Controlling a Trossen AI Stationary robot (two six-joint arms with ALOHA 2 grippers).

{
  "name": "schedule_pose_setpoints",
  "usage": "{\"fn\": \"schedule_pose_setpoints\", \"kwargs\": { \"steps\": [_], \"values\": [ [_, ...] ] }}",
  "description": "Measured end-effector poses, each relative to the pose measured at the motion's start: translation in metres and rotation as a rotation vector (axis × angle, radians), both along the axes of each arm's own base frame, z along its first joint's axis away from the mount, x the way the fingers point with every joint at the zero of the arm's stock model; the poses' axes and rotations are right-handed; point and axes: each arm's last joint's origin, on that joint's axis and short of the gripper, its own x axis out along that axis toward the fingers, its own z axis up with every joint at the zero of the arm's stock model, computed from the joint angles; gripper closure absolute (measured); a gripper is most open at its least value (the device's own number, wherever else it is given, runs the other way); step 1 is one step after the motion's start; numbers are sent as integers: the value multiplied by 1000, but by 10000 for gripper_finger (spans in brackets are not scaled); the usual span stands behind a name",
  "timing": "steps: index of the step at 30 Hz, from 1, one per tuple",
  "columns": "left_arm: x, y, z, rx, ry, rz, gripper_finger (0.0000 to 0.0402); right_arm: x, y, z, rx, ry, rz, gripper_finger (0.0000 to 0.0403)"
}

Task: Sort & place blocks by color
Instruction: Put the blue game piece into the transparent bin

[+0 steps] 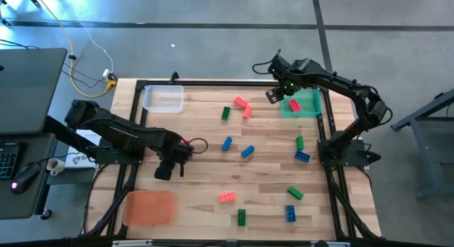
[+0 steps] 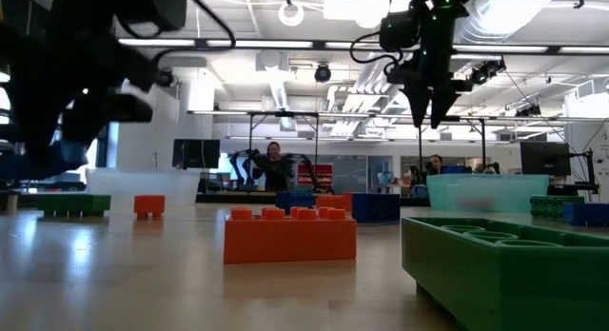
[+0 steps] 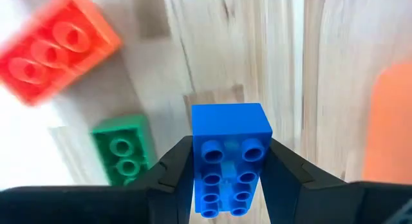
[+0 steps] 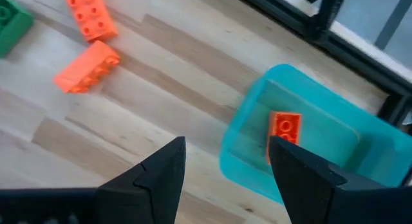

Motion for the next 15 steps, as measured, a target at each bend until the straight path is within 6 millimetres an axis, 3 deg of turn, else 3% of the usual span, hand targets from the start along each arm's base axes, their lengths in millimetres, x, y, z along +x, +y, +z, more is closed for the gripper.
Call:
{"fn": "schedule_pose_setpoints", "kwargs": {
  "steps": [7, 15],
  "values": [
    [-3, 18, 33, 145, -159, 119, 290, 12, 16, 0, 25, -38, 8, 192],
    [-18, 62, 55, 306, -239, 297, 290, 30, 46, 0, 72, -74, 34, 192]
  ]
}}
